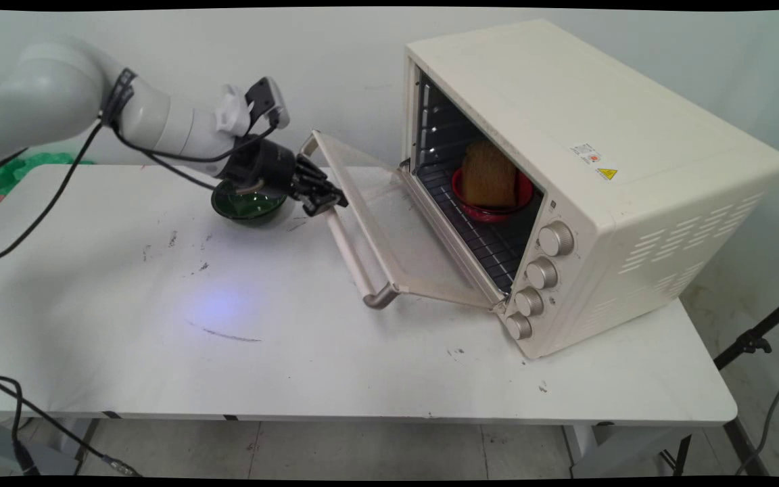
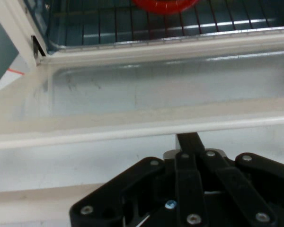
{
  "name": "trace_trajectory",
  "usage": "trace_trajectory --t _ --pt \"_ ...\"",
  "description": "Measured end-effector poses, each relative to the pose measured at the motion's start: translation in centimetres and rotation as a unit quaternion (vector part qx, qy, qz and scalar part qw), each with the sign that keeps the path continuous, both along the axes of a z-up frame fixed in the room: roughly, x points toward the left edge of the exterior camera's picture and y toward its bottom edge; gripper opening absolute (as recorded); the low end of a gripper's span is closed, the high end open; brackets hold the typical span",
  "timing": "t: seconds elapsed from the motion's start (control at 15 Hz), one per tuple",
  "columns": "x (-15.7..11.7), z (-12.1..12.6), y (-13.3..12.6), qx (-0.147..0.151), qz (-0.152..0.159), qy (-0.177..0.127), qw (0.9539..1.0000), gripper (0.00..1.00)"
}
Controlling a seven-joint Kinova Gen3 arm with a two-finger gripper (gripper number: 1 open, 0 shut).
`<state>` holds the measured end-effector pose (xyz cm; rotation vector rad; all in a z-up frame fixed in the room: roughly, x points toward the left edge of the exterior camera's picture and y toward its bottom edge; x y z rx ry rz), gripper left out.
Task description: Open the oven
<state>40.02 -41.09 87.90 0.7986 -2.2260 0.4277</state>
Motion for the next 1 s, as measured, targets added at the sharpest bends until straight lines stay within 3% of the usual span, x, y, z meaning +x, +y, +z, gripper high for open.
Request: trace_trajectory --t 0.67,1.0 --pt "3.6 -5.3 1.3 0.001 -0.022 0.015 0.9996 0.0" --pt "5.2 -6.2 2.4 0.001 -0.023 0.022 0.9995 0.0"
